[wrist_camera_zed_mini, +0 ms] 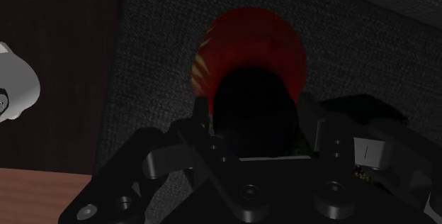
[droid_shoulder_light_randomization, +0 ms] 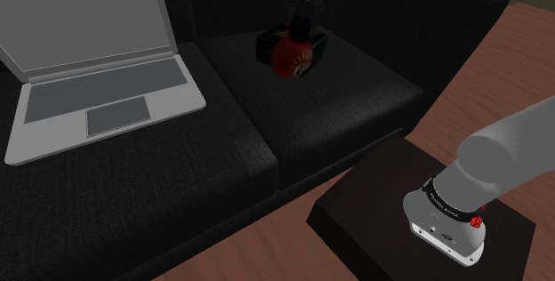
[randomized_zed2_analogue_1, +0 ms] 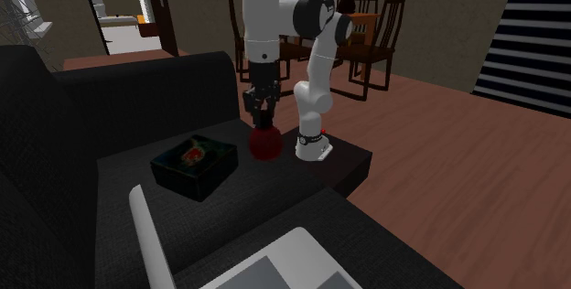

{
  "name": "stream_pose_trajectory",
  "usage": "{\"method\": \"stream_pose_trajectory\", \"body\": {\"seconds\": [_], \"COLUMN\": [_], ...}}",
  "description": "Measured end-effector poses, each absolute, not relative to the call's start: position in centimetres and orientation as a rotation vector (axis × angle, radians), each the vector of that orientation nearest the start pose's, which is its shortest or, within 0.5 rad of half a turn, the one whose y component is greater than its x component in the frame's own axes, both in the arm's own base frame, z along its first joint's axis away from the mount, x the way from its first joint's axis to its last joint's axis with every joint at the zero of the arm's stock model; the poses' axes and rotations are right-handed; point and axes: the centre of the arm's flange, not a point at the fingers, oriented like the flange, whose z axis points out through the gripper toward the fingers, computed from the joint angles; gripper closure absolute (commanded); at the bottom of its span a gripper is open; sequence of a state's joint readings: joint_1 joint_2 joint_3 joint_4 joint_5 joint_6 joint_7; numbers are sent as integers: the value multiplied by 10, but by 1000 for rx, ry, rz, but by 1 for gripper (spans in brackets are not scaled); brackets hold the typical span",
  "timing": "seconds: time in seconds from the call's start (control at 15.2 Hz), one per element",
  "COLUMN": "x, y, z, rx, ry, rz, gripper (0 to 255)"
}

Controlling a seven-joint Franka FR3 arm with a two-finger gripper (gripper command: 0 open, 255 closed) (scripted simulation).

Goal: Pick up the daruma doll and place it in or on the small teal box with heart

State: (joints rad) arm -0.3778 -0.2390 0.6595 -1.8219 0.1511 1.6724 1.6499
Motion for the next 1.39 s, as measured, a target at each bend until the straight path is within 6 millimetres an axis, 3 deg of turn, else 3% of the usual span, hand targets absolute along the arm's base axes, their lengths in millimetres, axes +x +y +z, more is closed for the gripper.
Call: {"method": "stream_pose_trajectory", "body": {"seconds": [1.19,1.39], "x": [608,621], "y": [2,-14], "z": [604,600], "rx": [-2383,-2380], "ry": [1989,1993], "rz": [-30,-36], "gripper": [255,255]}}
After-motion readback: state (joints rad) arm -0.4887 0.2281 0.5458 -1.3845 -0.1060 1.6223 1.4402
